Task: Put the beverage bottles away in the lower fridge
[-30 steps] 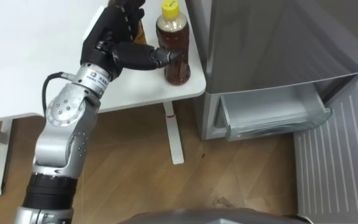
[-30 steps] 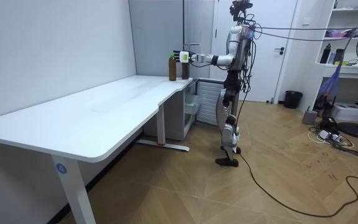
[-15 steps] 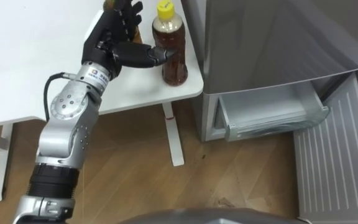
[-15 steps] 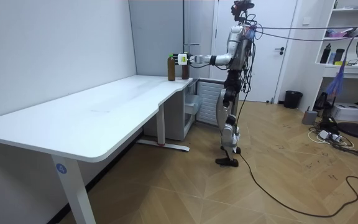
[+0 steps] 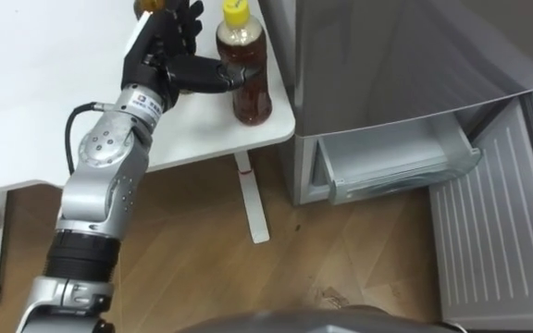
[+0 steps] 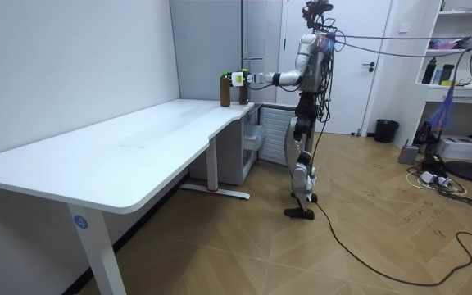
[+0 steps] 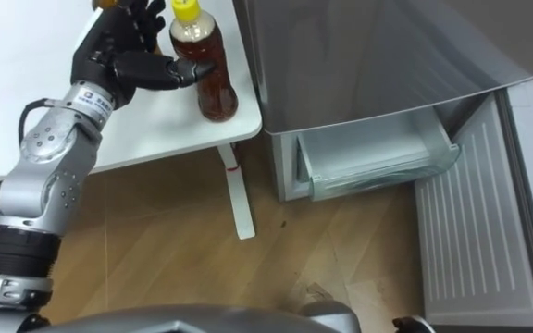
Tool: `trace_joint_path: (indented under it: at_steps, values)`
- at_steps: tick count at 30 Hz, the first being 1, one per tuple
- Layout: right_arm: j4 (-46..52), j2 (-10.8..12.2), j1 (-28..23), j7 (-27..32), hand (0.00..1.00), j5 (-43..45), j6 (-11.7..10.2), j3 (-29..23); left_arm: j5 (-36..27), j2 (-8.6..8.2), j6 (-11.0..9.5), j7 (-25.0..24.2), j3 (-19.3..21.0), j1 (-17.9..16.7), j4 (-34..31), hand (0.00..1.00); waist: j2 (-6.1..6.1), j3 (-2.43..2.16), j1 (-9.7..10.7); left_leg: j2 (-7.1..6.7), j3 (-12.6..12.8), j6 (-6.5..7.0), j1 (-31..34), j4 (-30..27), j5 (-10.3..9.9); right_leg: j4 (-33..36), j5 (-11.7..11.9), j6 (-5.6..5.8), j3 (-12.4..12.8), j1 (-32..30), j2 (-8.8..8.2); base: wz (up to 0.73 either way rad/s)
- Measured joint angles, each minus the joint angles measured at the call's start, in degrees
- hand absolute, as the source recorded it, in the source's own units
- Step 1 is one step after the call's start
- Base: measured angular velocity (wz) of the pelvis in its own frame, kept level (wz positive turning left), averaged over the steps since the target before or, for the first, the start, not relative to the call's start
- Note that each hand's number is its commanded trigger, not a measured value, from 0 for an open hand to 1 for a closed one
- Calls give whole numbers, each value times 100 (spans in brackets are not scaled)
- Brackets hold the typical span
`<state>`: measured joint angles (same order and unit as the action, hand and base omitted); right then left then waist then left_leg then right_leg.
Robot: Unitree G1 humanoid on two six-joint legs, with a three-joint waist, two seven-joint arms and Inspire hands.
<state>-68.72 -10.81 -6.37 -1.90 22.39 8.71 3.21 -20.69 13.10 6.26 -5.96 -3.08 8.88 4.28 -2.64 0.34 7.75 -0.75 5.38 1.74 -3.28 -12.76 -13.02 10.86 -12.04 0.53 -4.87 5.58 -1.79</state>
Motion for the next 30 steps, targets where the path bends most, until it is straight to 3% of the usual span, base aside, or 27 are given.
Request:
trace_joint_path:
  at_steps: [5,15,30]
  values:
    - [28,-2,-42,50,0,-13,-44,-3,3,22,0,34,0,5,34,0,-56,26,11,5,8,0,-13,7,0,10,0,-1,14,4,4,-1]
    - [52,-1,-13,49,0,-15,-53,-3,7,24,0,-68,0,203,163,0,-48,35,7,4,11,0,57,2,0,78,-1,0,12,-69,6,0]
    - [75,-3,76,49,0,-18,-57,-1,-17,25,0,-260,-63,496,392,0,-69,21,20,4,26,1,60,-52,1,69,-1,0,11,-76,0,0]
